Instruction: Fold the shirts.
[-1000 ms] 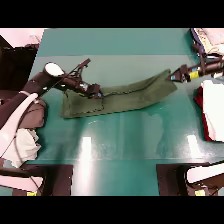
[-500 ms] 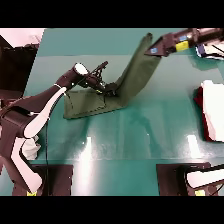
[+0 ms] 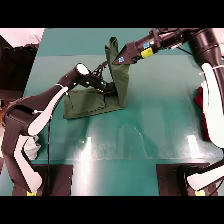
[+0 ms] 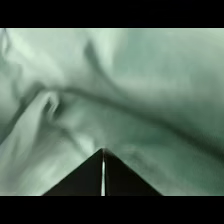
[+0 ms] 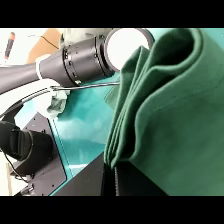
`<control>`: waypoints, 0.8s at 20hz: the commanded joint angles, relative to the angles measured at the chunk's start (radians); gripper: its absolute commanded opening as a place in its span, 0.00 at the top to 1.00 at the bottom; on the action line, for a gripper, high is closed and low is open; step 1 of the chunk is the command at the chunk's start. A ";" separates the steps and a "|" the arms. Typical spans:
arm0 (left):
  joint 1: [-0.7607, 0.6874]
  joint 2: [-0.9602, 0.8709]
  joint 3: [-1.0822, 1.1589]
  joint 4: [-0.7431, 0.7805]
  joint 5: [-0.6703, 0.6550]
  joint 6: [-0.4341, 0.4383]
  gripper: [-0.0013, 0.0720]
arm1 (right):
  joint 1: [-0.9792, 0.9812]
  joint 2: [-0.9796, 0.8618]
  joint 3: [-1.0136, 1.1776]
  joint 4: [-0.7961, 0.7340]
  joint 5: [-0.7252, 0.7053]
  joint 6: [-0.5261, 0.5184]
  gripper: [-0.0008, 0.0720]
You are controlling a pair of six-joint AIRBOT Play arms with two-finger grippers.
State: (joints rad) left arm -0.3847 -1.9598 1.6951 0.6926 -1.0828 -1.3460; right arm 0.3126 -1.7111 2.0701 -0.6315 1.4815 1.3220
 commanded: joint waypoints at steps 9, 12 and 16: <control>0.237 0.308 0.022 0.455 -0.360 0.011 0.95 | 0.068 -0.014 -0.073 0.003 -0.148 -0.048 0.97; 0.318 0.438 0.022 0.551 -0.400 0.011 0.95 | 0.116 -0.014 -0.073 0.002 -0.198 -0.069 0.97; 0.425 0.570 0.022 0.563 -0.422 0.011 0.95 | 0.183 -0.023 -0.071 0.002 -0.241 -0.090 0.97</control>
State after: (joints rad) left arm -0.0319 -1.4822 1.7164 1.2057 -1.4700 -1.3354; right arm 0.4519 -1.7279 1.9980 -0.6300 1.2846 1.2533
